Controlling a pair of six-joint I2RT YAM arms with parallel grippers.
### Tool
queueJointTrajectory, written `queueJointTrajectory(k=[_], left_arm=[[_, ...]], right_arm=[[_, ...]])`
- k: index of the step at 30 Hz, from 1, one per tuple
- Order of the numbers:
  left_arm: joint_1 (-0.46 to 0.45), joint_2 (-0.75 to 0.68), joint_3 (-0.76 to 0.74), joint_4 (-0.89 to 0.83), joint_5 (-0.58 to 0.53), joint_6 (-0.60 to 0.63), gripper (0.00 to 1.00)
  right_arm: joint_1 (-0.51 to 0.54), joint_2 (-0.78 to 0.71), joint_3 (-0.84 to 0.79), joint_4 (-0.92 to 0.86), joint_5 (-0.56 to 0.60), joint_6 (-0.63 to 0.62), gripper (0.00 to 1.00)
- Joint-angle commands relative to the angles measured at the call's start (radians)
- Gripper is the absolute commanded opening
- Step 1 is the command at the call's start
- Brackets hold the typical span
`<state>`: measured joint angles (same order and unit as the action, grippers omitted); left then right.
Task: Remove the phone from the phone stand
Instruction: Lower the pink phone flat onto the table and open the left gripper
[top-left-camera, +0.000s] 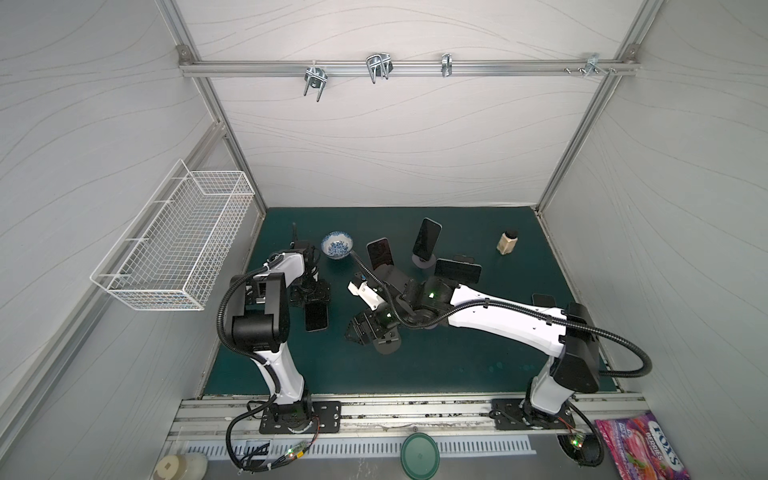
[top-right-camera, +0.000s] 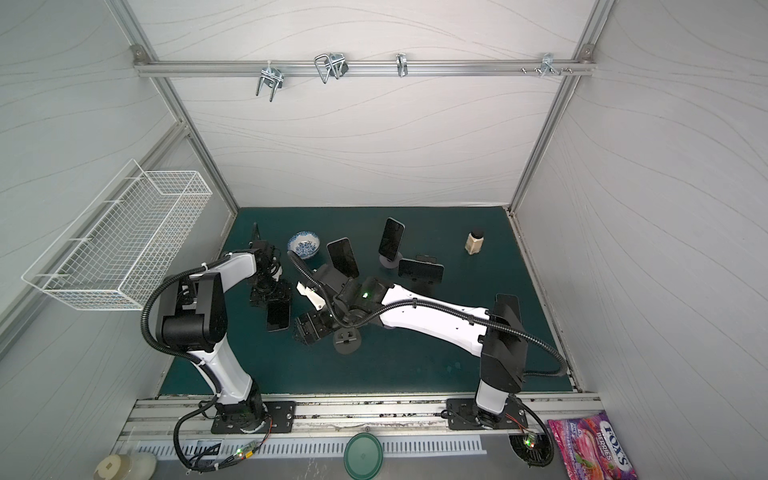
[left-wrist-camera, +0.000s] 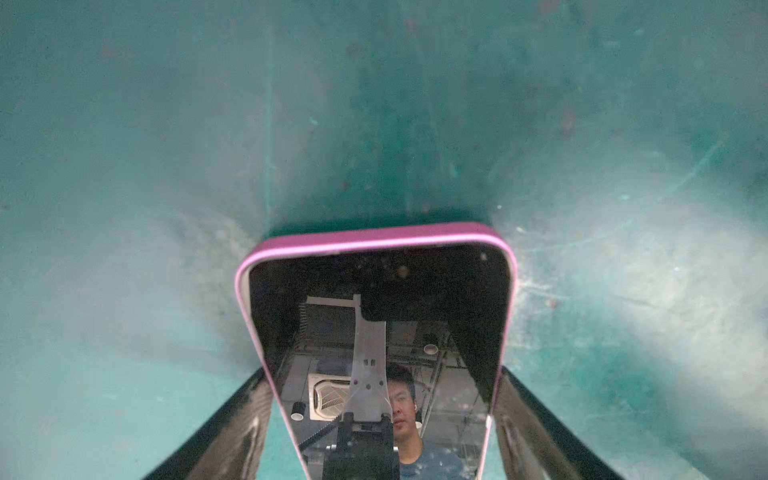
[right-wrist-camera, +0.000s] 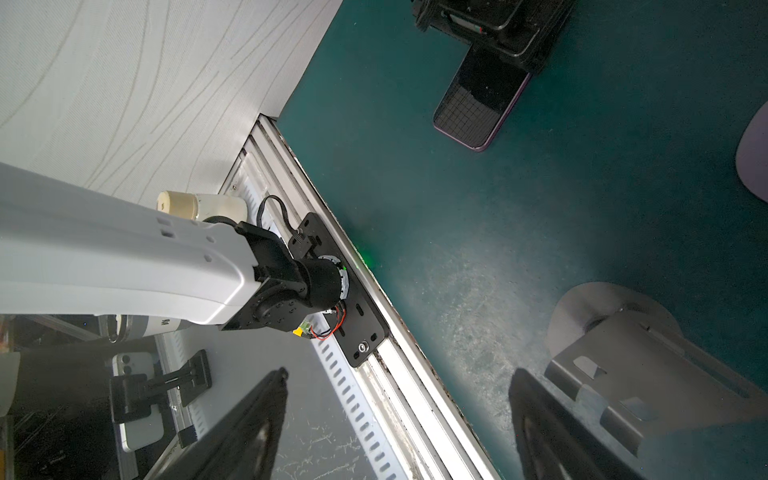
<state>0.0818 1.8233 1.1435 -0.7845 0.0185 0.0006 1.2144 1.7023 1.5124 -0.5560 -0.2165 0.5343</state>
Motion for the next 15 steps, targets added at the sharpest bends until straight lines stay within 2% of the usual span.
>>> queueJointTrajectory(k=[1, 15], left_arm=[[0.010, -0.001, 0.012, 0.005, -0.002, -0.006, 0.83], [0.009, -0.085, 0.007, 0.026, -0.055, -0.022, 0.86]], right_arm=[[0.010, -0.040, -0.007, 0.005, 0.015, 0.013, 0.85], [0.017, -0.077, 0.007, 0.008, 0.045, -0.008, 0.86]])
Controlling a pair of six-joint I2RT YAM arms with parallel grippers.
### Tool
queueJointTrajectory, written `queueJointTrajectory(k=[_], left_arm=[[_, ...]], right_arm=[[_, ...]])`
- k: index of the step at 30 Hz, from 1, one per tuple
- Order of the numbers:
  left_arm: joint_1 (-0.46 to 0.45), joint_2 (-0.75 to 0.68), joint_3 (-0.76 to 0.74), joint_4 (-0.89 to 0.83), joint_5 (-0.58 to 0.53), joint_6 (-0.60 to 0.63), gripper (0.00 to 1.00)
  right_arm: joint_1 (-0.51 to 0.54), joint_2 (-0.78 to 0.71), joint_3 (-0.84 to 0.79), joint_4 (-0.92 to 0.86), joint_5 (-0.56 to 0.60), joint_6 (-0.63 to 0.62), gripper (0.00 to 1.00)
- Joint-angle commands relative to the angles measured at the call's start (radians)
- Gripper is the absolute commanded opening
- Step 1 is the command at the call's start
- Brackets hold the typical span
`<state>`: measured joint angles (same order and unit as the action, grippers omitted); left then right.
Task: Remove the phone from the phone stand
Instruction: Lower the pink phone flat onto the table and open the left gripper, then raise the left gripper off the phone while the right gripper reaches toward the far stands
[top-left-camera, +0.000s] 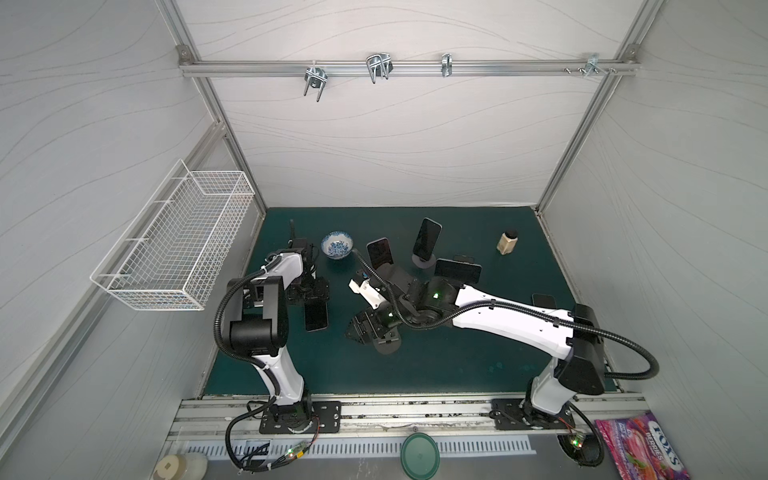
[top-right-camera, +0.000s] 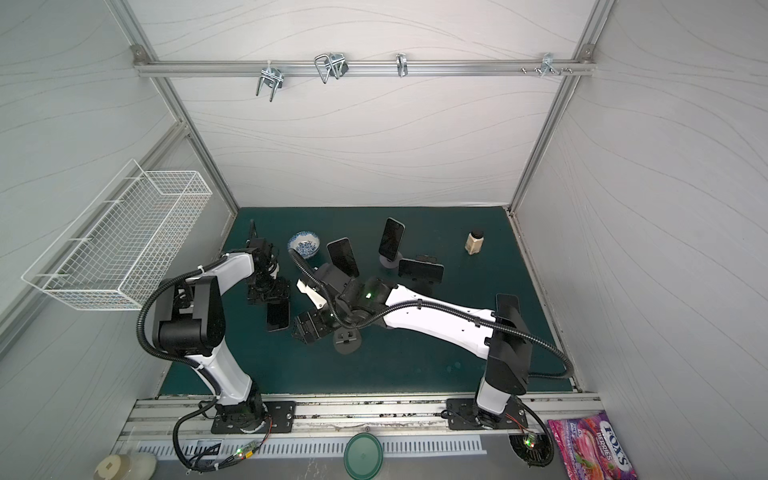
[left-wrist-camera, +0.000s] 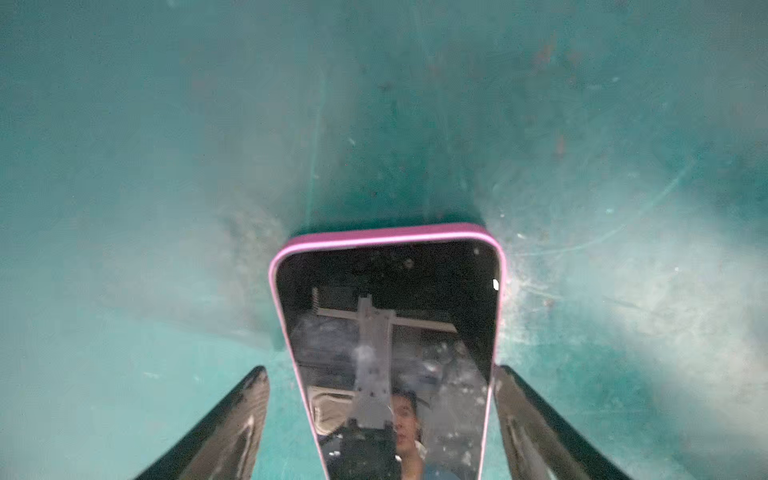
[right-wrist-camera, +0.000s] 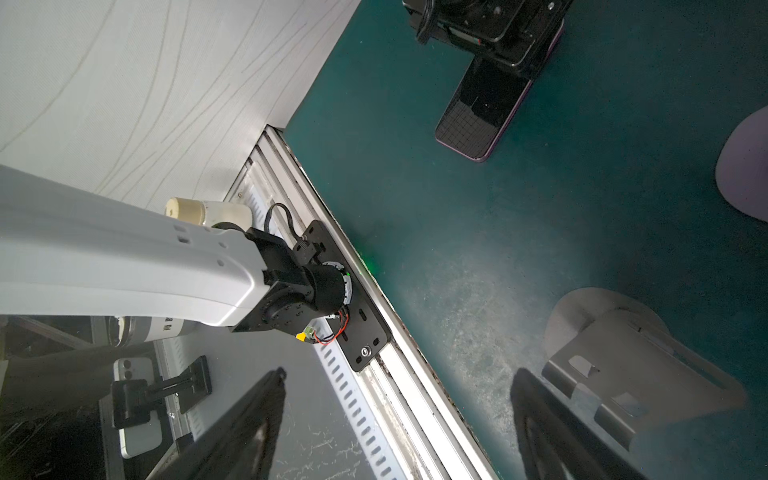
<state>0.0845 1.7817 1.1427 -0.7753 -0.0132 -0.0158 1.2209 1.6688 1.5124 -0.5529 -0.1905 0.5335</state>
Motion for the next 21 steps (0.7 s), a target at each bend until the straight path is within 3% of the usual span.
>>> queueJointTrajectory(k=[1, 3, 10, 21], left_arm=[[0.008, -0.053, 0.005, 0.022, -0.025, -0.008, 0.86], [0.007, -0.076, 0.002, 0.032, -0.025, -0.011, 0.99], [0.007, -0.154, -0.019, 0.076, -0.019, -0.028, 0.99], [0.007, -0.256, -0.050, 0.139, -0.009, -0.051, 0.99]], right_arm=[[0.011, -0.046, 0.010, 0.003, 0.020, -0.009, 0.86], [0.011, -0.057, 0.021, -0.013, 0.035, -0.018, 0.86], [-0.038, -0.164, 0.074, -0.040, 0.075, -0.059, 0.86], [-0.174, -0.264, -0.007, -0.084, 0.086, -0.087, 0.78]])
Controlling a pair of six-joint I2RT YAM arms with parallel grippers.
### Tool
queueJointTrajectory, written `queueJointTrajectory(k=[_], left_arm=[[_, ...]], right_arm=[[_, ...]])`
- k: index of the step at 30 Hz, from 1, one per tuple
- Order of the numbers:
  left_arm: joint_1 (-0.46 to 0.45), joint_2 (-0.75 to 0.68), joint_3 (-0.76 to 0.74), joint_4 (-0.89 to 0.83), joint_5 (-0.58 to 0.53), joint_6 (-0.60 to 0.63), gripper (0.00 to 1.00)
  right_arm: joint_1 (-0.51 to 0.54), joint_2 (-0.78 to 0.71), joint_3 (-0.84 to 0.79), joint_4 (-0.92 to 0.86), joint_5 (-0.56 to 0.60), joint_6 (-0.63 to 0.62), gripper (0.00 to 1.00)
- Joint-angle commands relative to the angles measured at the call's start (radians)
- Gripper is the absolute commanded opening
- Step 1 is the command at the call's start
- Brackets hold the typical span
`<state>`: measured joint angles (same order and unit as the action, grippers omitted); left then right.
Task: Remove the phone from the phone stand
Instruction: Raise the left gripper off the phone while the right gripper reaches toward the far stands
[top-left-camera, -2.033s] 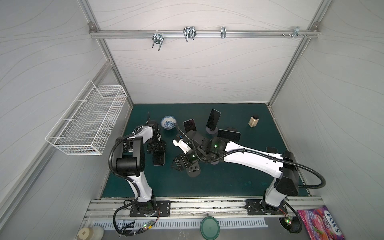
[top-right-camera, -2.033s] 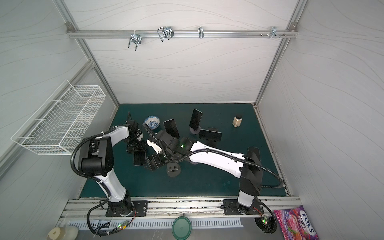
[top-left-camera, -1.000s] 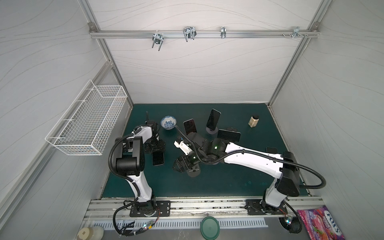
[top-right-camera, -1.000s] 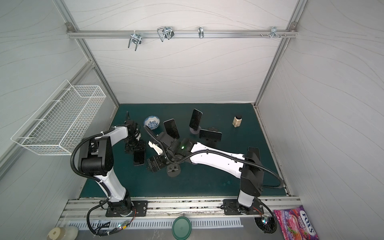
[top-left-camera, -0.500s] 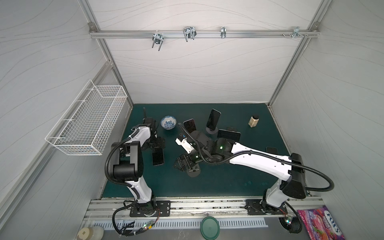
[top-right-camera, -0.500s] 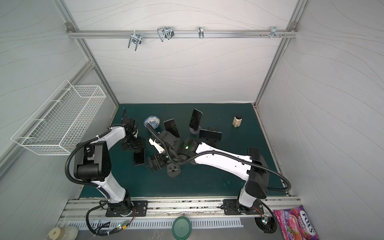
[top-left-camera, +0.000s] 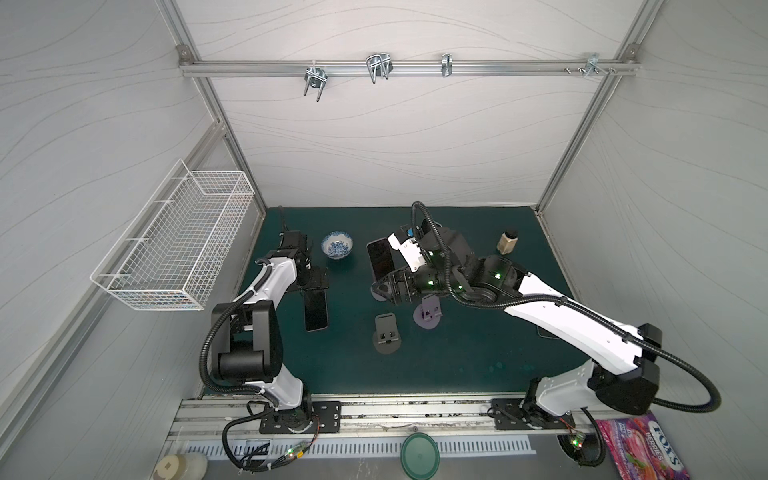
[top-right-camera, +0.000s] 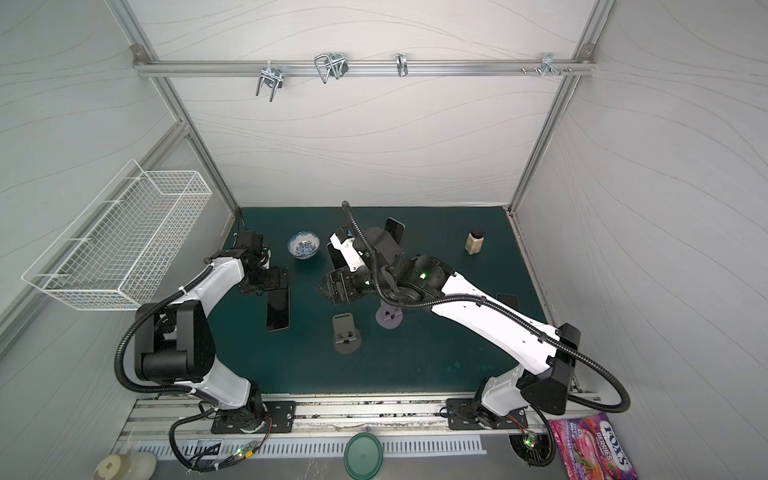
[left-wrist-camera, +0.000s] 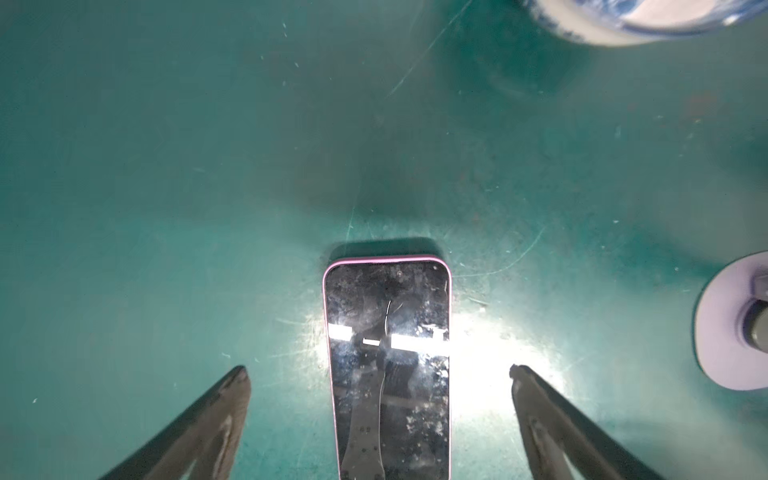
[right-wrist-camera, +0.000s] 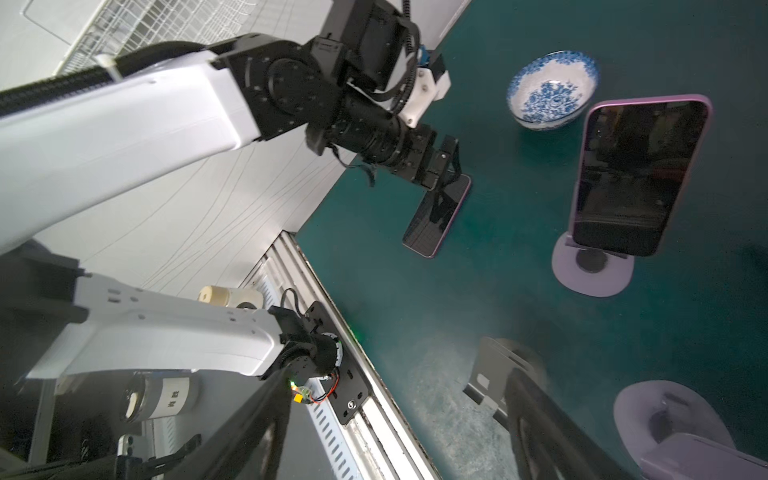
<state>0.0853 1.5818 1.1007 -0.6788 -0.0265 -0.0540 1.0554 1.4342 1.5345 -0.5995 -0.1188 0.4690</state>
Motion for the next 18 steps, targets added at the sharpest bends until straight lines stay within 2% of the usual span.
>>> queueJointTrajectory(k=[1, 4, 8, 15, 18], left_arm=[[0.007, -0.071, -0.016, 0.054, 0.009, -0.016, 0.99], [0.007, -0.116, -0.036, 0.084, 0.023, -0.027, 0.99], [0.005, -0.183, -0.068, 0.129, 0.077, -0.058, 0.98], [-0.006, -0.317, -0.144, 0.218, 0.169, -0.099, 0.96], [-0.050, -0.360, -0.165, 0.238, 0.171, -0.102, 0.96]], right_arm=[[-0.016, -0.038, -0.039, -0.033, 0.016, -0.024, 0.75], [-0.039, -0.053, -0.056, -0.025, 0.016, -0.029, 0.64], [-0.059, -0.061, -0.068, -0.031, 0.022, -0.053, 0.57], [-0.083, -0.063, -0.086, -0.031, 0.041, -0.082, 0.56], [-0.087, -0.050, -0.079, -0.019, 0.043, -0.082, 0.58]])
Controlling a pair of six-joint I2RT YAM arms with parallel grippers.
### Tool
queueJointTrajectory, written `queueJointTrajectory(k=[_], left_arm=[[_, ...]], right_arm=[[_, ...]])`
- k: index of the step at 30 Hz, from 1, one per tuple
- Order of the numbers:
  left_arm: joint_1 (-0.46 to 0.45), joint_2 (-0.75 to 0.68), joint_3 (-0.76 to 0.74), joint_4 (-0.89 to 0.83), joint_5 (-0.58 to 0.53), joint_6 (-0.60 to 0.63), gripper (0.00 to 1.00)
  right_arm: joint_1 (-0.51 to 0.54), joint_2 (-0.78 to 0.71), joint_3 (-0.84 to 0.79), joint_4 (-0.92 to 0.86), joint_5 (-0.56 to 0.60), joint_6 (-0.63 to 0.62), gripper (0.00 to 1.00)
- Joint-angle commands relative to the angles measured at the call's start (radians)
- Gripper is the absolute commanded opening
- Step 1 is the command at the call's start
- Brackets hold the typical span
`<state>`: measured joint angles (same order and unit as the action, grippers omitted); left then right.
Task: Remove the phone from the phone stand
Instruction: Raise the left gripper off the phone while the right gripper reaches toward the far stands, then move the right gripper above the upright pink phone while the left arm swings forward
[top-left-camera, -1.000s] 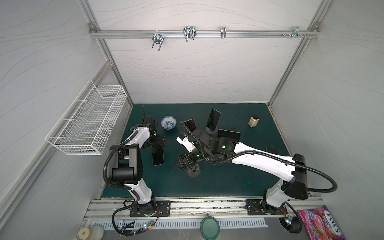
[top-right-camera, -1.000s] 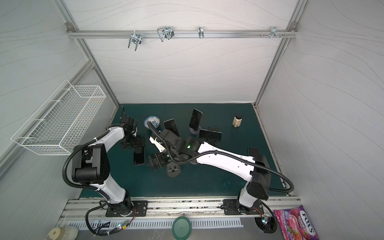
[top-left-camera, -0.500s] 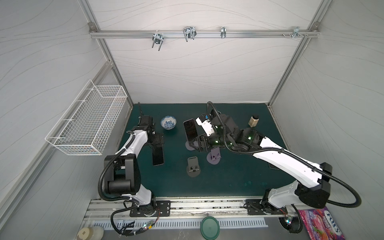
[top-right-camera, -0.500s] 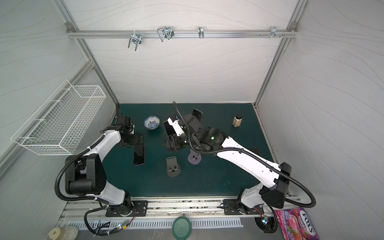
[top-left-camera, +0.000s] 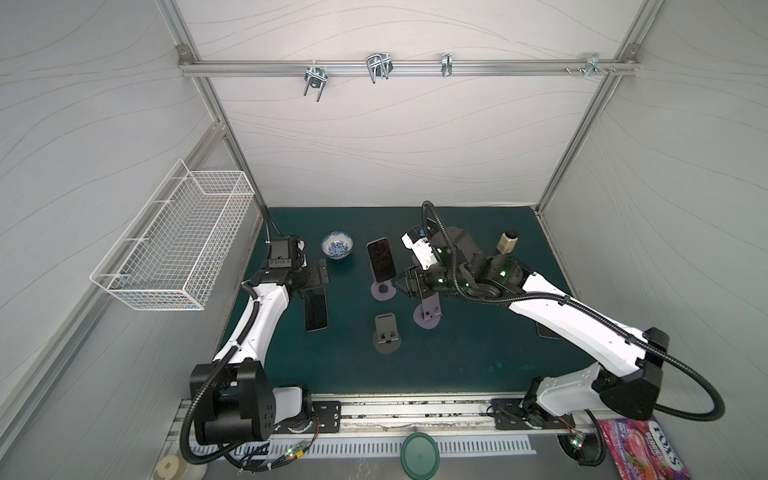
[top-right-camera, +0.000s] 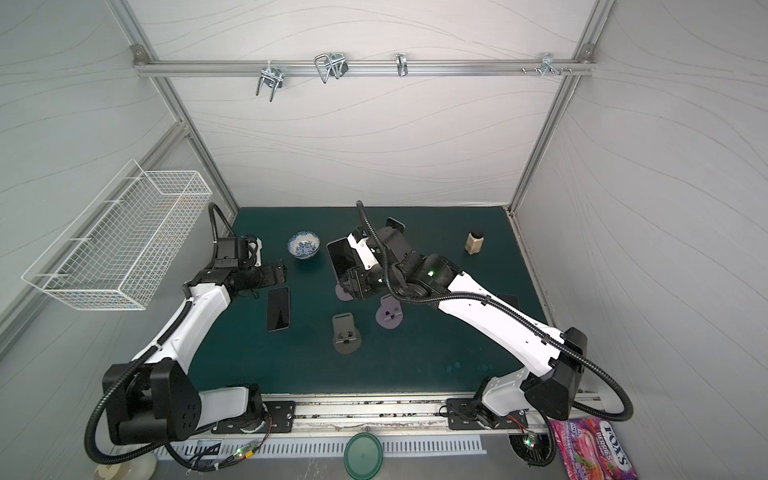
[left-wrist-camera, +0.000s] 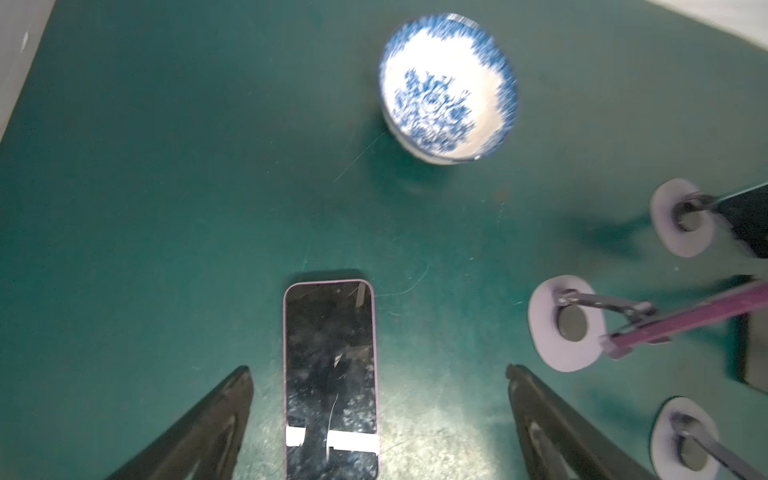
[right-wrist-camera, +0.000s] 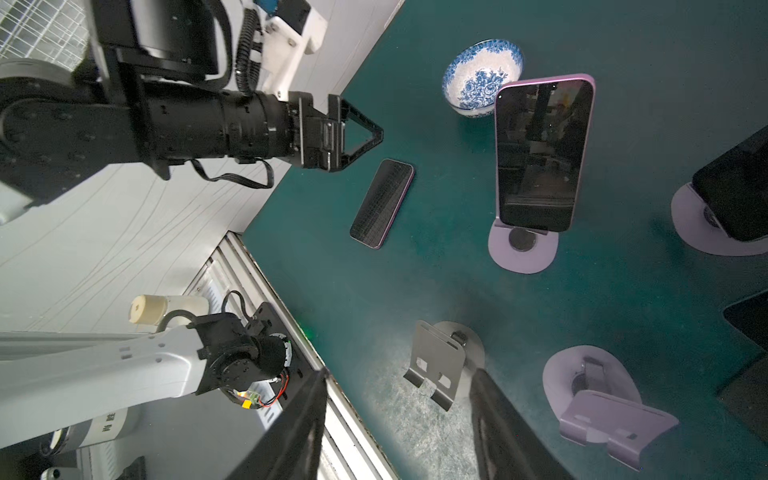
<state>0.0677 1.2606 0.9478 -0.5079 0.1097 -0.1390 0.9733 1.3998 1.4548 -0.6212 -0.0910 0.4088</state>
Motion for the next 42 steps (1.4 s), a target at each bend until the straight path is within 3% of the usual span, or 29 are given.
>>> queueJointTrajectory(k=[1, 18, 29, 42], left_arm=[[-0.054, -0.052, -0.019, 0.075, 0.025, -0.013, 0.96], [-0.364, -0.323, -0.127, 0.195, -0.146, 0.064, 0.95], [-0.413, -0.437, -0.176, 0.243, -0.073, 0.087, 0.96], [-0.421, -0.436, -0.175, 0.233, -0.121, 0.080, 0.96]], right_arm=[[-0.005, -0.009, 0.011, 0.003, 0.015, -0.022, 0.59], [-0.003, 0.016, -0.042, 0.054, 0.001, 0.039, 0.62], [-0.005, 0.042, -0.026, 0.078, 0.043, 0.037, 0.61], [-0.011, 0.107, 0.021, 0.102, 0.098, -0.049, 0.63]])
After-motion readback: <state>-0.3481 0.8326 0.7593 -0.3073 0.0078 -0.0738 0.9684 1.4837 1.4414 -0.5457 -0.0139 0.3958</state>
